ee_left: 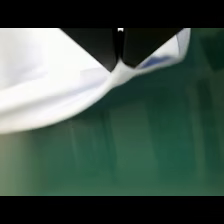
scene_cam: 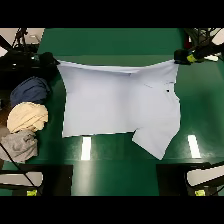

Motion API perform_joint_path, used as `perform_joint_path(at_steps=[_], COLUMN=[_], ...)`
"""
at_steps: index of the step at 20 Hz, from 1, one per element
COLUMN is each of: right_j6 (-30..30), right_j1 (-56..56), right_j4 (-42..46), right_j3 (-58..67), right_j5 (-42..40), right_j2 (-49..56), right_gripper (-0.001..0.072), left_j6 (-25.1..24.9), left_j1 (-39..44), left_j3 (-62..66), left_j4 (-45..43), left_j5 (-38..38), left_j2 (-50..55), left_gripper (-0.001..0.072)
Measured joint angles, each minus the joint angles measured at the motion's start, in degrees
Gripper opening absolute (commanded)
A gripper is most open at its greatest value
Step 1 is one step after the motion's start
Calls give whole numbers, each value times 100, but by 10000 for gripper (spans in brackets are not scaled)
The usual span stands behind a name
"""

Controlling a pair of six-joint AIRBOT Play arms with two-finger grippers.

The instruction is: Fold the shirts.

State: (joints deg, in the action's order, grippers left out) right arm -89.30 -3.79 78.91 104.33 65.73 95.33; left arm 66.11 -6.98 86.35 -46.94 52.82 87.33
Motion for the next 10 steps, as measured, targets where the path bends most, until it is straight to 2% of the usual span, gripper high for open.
perform_joint_path(at_steps=[3, 5, 7, 10], right_j6=[-24, -35, -33, 68], right_j1=[11, 17, 17, 20], right_j4=[76, 216, 348, 450], right_j3=[-4, -4, -9, -105], right_j5=[-632, -761, -643, -146], right_j2=[94, 120, 133, 129], right_gripper=[12, 12, 12, 12], left_j6=[-201, -245, -238, -216], left_j1=[201, 275, 319, 348], left_j3=[-2, -4, -7, -9], left_j4=[-37, -205, -490, -962], left_j5=[-673, -844, -800, -337], left_j2=[166, 251, 297, 345], left_gripper=[21, 22, 22, 22])
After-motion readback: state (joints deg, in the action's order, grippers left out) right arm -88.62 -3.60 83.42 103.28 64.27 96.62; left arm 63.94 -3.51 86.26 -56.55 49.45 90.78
